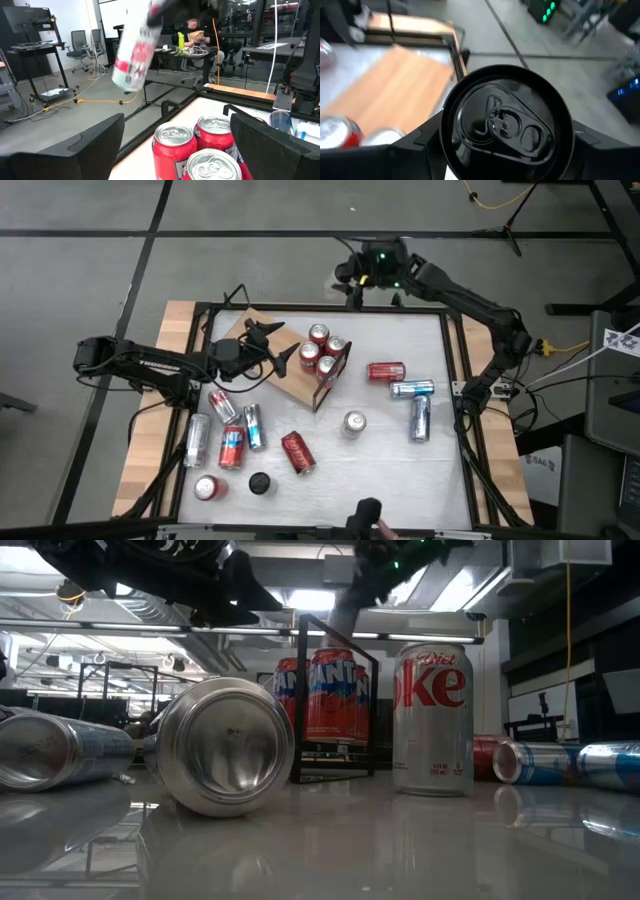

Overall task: Pick and place cans onto a shelf
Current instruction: Put the top pink/white soda can on the shelf

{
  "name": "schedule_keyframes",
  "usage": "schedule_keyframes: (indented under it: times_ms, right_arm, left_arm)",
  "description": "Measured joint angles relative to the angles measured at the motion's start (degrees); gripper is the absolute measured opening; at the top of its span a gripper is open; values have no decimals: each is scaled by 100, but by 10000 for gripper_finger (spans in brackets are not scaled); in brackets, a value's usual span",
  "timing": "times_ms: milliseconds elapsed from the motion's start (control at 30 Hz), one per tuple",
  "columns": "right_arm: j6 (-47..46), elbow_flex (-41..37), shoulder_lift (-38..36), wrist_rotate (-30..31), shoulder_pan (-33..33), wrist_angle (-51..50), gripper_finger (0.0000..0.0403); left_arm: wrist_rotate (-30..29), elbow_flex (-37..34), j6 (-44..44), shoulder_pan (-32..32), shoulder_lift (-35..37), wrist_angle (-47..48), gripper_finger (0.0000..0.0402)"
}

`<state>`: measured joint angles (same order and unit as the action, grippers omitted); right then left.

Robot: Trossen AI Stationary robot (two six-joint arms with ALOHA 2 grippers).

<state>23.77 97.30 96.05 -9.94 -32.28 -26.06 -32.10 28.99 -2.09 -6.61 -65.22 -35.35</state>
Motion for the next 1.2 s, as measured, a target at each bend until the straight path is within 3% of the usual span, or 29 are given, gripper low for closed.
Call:
schedule_keyframes:
  times_ms: [367,833,1100,1200]
  right_arm:
    - [-298,283,-1,-20,1104,212,248]
    - [-1067,293,427,-113,2374,382,248]
    - [-1217,293,863,-116,2915,99,248]
    - [-1214,290,977,176,3042,-94,248]
  left_arm:
    - [-6,0,-395,159,789,327,357]
    - [11,8,-73,1267,2521,2735,357]
    - [8,9,498,1755,2602,3399,357]
    - [13,7,713,1878,2483,3509,357]
